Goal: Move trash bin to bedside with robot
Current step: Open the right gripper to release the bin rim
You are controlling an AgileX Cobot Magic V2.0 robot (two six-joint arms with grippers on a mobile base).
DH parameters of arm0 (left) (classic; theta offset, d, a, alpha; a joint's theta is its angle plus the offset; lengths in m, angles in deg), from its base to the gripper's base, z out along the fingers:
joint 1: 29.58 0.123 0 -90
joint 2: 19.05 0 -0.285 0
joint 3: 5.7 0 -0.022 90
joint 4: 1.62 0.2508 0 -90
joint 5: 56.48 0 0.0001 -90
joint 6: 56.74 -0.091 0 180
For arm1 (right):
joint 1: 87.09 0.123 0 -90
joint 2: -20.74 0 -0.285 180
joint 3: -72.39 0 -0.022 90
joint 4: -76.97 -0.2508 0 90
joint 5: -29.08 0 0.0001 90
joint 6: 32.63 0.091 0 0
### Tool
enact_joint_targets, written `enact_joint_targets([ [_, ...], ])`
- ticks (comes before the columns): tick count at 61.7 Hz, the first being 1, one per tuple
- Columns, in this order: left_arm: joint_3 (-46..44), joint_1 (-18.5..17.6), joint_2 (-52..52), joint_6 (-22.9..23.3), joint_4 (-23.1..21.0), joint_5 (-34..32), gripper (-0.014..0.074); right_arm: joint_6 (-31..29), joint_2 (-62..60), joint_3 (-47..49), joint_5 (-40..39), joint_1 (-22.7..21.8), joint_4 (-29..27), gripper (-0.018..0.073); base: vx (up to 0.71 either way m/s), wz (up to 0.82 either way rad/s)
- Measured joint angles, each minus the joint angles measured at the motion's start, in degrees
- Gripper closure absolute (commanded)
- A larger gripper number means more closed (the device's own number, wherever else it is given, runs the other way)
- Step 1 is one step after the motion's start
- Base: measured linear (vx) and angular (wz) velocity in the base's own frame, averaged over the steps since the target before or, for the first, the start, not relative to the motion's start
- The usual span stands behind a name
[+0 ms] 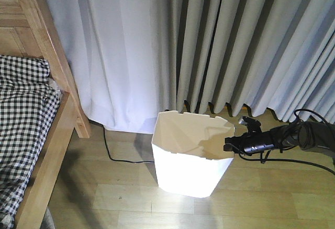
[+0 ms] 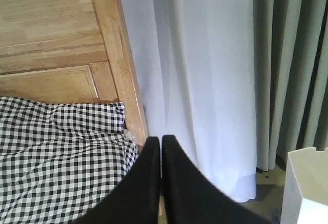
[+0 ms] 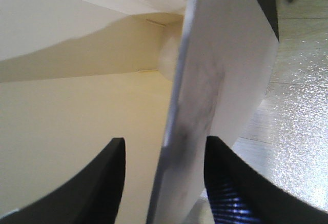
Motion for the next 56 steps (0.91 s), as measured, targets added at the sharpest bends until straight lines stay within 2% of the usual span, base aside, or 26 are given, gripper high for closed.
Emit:
enact_joint_targets([
  [15,0.0,0.0,0.0,0.0,0.0,0.0,0.0602,-0.06,-1.43,0.0,3.37,-1.47,-0.05,0.021,0.0,0.0],
  [41,0.0,0.0,0.0,0.0,0.0,0.0,0.0602,0.63,-1.99,0.0,21.22,-11.43,-1.03,0.0275,0.0,0.0],
  [50,0.0,0.0,0.0,0.0,0.0,0.0,0.0602,0.81,-1.99,0.0,23.63,-12.84,-0.82,0.0306,0.0,0.0],
  [56,0.0,0.0,0.0,0.0,0.0,0.0,0.0602,0.81,-1.99,0.0,28.42,-13.19,0.66,0.0321,0.0,0.0],
])
